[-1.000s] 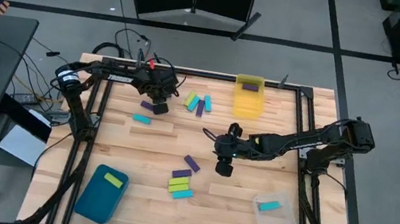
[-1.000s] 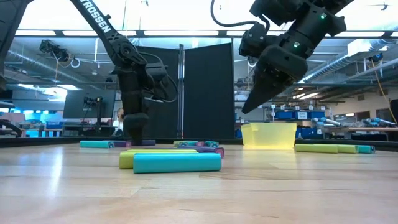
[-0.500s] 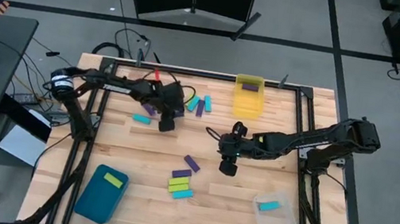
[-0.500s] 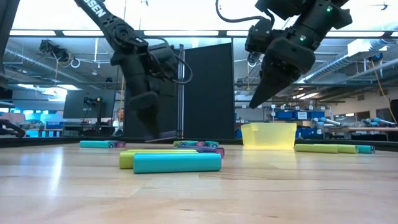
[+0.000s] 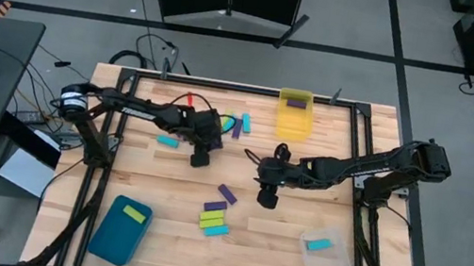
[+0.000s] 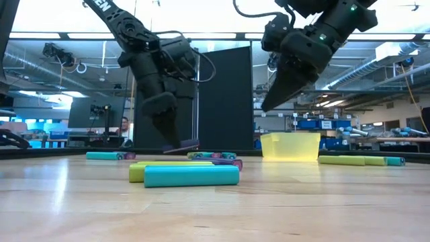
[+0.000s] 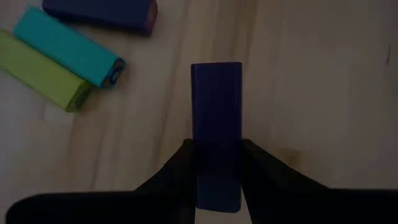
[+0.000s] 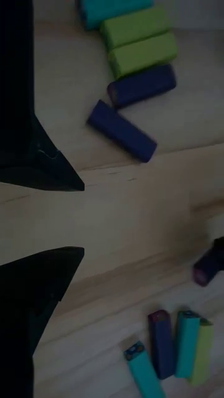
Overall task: Sort blocks
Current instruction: Put the violet block into the transparent yellow bin
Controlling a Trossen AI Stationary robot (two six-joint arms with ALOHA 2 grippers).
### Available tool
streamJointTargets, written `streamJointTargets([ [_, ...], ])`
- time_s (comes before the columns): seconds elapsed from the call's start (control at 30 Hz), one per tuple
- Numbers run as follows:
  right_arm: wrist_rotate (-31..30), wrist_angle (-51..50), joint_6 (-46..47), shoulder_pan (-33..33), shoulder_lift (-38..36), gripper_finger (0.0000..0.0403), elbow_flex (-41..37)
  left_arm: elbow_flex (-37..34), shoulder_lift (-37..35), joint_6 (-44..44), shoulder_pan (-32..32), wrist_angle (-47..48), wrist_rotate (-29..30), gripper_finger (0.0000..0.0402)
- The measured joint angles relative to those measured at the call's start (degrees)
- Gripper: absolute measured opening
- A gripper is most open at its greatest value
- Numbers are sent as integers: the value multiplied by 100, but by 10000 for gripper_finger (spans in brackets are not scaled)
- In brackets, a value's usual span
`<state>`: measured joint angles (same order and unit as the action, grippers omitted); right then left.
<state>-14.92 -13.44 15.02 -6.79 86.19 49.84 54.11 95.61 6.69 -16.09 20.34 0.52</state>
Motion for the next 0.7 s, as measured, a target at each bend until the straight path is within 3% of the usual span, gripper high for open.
streamJointTargets([
  [0.17, 2, 631, 533, 0, 145, 168, 0, -2, 0, -158, 310, -393, 220, 97],
  [0.37, -108, 958, 1623, 99, 192, 168, 0, -2, 2, -248, 718, -851, 1011, 97],
  [0.7, -87, 1449, 2246, 559, 190, 168, 0, -2, 2, 64, 1487, -2069, 2340, 97],
])
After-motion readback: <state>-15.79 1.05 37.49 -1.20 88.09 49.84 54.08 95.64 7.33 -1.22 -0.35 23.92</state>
